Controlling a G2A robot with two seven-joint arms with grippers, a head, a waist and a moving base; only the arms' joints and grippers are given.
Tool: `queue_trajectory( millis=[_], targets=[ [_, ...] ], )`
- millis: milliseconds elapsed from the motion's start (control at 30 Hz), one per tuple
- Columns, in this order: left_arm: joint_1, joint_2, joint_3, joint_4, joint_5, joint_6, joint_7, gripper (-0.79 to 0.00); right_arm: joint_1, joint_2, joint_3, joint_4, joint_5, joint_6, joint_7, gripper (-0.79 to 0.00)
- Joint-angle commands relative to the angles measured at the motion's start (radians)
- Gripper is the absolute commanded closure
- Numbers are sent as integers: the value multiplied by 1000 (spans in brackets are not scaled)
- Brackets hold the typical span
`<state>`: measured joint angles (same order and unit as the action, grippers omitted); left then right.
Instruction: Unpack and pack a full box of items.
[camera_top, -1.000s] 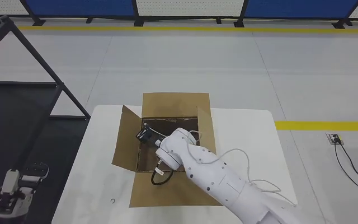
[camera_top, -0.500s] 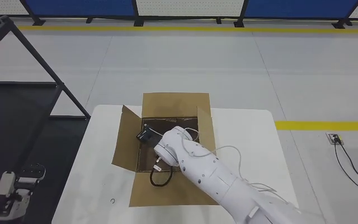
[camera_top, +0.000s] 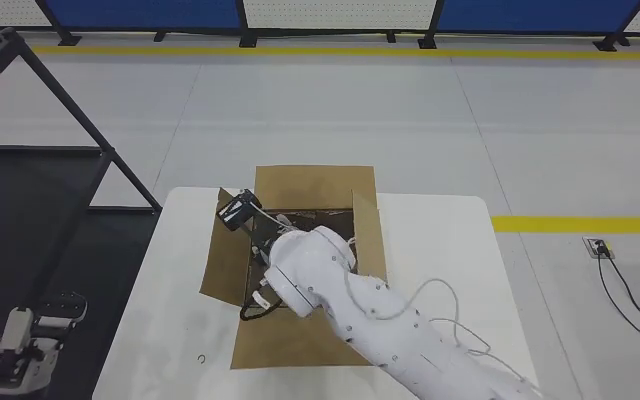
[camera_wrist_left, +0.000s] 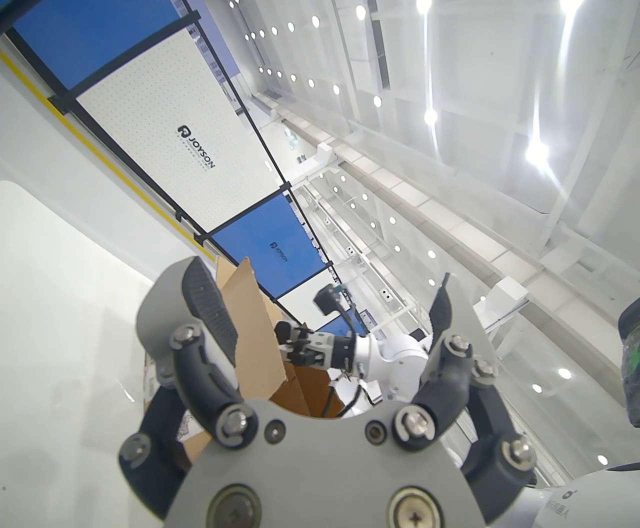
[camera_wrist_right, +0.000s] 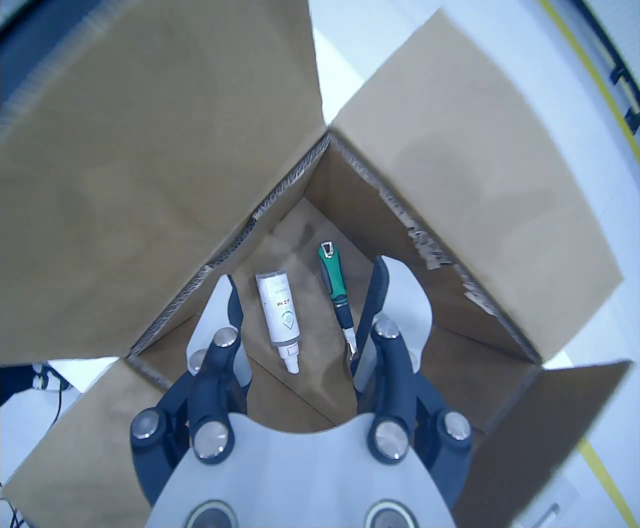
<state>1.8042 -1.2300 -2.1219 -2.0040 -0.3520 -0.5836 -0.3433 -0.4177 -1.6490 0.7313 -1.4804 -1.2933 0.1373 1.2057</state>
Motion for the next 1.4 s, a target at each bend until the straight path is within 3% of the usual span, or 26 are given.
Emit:
queue_trajectory(
  millis=[0, 133, 233, 567, 633, 800, 967, 1100, 1367],
  targets=[
    [-1, -1, 4, -3, 6, -1, -5, -785, -91, 27, 61, -214, -70, -32, 8, -616],
    [3, -2, 9, -13, 13, -4, -11, -785, -221, 56, 137, -458, -140, -82, -35, -785],
    [16, -4, 9, -22, 14, -8, -18, -785, -283, 64, 178, -551, -127, -97, -78, -785],
    [19, -4, 8, -23, 16, -8, -20, -785, -292, 64, 178, -545, -113, -96, -83, -785],
    [11, -4, 18, -25, 13, 26, -21, -785, -323, 67, 219, -523, -66, -104, -121, -785],
    [-79, 9, 57, -36, 90, 148, -81, -785, -370, 73, 397, -526, 101, -56, -166, -785],
    [-186, 25, 129, -34, 206, 263, -186, -785, -403, 85, 603, -497, 358, -54, -118, -785],
    [-262, 35, 192, -6, 279, 343, -246, -785, -420, 100, 732, -421, 479, -60, -64, -785],
    [-352, 45, 303, 33, 351, 385, -296, -785, -427, 127, 823, -267, 618, -135, 37, -785]
  ],
)
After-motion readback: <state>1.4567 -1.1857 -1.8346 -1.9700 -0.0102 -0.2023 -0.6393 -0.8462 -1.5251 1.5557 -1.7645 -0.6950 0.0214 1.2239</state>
